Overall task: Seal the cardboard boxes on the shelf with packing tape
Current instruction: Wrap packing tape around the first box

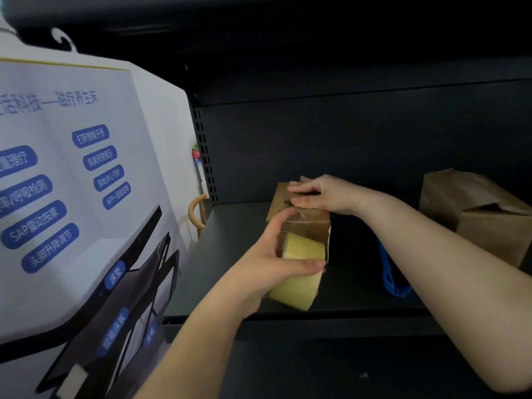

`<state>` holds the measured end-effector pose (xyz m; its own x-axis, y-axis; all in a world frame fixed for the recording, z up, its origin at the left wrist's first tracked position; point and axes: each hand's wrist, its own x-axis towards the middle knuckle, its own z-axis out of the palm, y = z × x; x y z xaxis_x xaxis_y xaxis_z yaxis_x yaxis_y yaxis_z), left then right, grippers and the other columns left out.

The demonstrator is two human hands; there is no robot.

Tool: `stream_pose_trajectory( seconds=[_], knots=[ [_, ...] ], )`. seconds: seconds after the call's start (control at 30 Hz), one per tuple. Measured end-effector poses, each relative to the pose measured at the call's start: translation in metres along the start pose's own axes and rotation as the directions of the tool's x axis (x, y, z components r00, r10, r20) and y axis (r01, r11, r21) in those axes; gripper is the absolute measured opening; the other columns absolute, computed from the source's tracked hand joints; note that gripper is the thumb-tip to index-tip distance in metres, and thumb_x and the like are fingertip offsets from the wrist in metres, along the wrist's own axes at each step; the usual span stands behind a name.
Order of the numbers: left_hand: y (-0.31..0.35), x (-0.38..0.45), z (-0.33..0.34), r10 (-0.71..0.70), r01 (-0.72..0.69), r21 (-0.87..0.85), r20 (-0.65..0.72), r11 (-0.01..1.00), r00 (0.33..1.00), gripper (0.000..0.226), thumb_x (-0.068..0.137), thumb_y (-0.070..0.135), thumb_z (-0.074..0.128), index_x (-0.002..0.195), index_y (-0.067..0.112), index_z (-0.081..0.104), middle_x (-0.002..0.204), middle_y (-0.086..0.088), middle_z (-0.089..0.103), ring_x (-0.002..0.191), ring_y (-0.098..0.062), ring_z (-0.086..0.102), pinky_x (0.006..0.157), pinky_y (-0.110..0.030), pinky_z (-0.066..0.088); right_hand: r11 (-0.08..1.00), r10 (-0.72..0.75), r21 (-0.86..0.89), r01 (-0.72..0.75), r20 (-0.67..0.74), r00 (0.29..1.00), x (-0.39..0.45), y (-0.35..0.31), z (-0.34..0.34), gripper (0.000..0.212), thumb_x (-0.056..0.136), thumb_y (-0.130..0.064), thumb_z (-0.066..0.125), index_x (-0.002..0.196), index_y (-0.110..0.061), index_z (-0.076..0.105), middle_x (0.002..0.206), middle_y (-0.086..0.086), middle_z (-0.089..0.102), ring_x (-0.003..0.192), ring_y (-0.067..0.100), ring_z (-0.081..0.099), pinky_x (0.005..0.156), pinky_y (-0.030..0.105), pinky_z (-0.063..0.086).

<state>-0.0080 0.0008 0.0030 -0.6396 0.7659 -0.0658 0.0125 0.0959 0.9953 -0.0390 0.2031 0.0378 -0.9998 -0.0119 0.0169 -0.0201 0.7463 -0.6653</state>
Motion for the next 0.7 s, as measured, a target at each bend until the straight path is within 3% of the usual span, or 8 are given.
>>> stream_pose_trajectory(
  seconds=[0.1,0.2,0.27,0.37,0.43,0.53,0.6,0.7],
  knots=[
    [0.007,0.002,0.004,-0.078,0.087,-0.119,0.078,0.989,0.994,0.077,0.077,0.003,0.069,0.133,0.043,0.034,0.104,-0.019,0.068,0.08,-0.022,0.071,0.068,-0.034,0.058,1.0,0.015,-0.016,-0.015,-0.01,1.0,0.003,0.001,-0.002,0.055,0.083,-0.04,0.062,0.134,-0.026,0.048,0.152,-0.006,0.029,0.143,0.01,0.015,0.115,0.036,0.014],
    [0.007,0.006,0.008,-0.091,0.101,-0.16,0.069,0.982,0.993,0.078,0.078,0.0,0.067,0.135,0.041,0.033,0.109,-0.021,0.065,0.081,-0.024,0.071,0.064,-0.033,0.058,0.994,0.042,-0.093,-0.05,-0.085,0.995,0.003,-0.002,-0.004,0.058,0.08,-0.042,0.066,0.133,-0.025,0.05,0.15,-0.005,0.034,0.142,0.013,0.02,0.114,0.038,0.018],
    [0.006,0.008,0.011,-0.087,0.094,-0.201,0.046,0.975,0.995,0.08,0.077,-0.002,0.067,0.135,0.041,0.034,0.112,-0.017,0.063,0.084,-0.025,0.071,0.065,-0.035,0.058,0.972,0.029,-0.219,-0.081,-0.233,0.972,-0.006,-0.011,-0.004,0.063,0.079,-0.046,0.066,0.134,-0.024,0.048,0.147,-0.005,0.039,0.136,0.016,0.032,0.109,0.037,0.028],
    [0.002,0.008,0.016,-0.08,0.085,-0.278,0.029,0.957,0.996,0.075,0.077,-0.003,0.066,0.132,0.041,0.039,0.116,-0.018,0.06,0.082,-0.024,0.072,0.062,-0.035,0.057,0.961,-0.042,-0.243,-0.13,-0.596,0.802,-0.039,-0.018,-0.004,0.054,0.085,-0.051,0.055,0.129,-0.02,0.053,0.13,0.001,0.055,0.116,0.018,0.053,0.091,0.037,0.047],
    [0.0,0.007,0.019,-0.072,0.077,-0.32,0.029,0.944,0.997,0.073,0.077,-0.002,0.066,0.129,0.042,0.041,0.118,-0.019,0.06,0.084,-0.025,0.071,0.061,-0.035,0.057,0.897,0.103,-0.246,-0.368,-0.692,0.715,-0.067,-0.013,-0.007,0.048,0.089,-0.052,0.047,0.118,-0.015,0.057,0.105,0.003,0.062,0.093,0.019,0.06,0.075,0.035,0.051],
    [-0.003,0.005,0.023,-0.062,0.066,-0.359,0.021,0.931,0.998,0.073,0.076,-0.003,0.066,0.129,0.042,0.043,0.119,-0.018,0.059,0.088,-0.028,0.07,0.063,-0.037,0.056,0.628,0.51,-0.339,-0.7,-0.499,0.7,-0.095,0.002,0.002,0.044,0.089,-0.052,0.048,0.1,-0.01,0.059,0.081,0.004,0.058,0.075,0.02,0.059,0.067,0.033,0.052],
    [-0.003,0.004,0.024,-0.055,0.058,-0.374,0.019,0.926,0.998,0.074,0.075,-0.004,0.066,0.129,0.042,0.043,0.115,-0.016,0.062,0.087,-0.027,0.071,0.064,-0.037,0.056,0.611,0.645,-0.297,-0.734,-0.351,0.679,-0.098,0.013,0.01,0.04,0.087,-0.046,0.056,0.103,-0.009,0.06,0.082,0.005,0.058,0.075,0.019,0.06,0.067,0.03,0.052],
    [-0.003,0.006,0.024,-0.051,0.052,-0.374,0.013,0.926,0.999,0.076,0.073,-0.001,0.067,0.129,0.043,0.041,0.09,-0.01,0.074,0.083,-0.027,0.071,0.07,-0.04,0.056,0.685,0.674,-0.12,-0.719,-0.272,0.687,-0.099,0.026,0.012,0.038,0.084,-0.034,0.065,0.107,-0.006,0.054,0.083,0.005,0.054,0.076,0.018,0.057,0.06,0.026,0.048]
  ],
)
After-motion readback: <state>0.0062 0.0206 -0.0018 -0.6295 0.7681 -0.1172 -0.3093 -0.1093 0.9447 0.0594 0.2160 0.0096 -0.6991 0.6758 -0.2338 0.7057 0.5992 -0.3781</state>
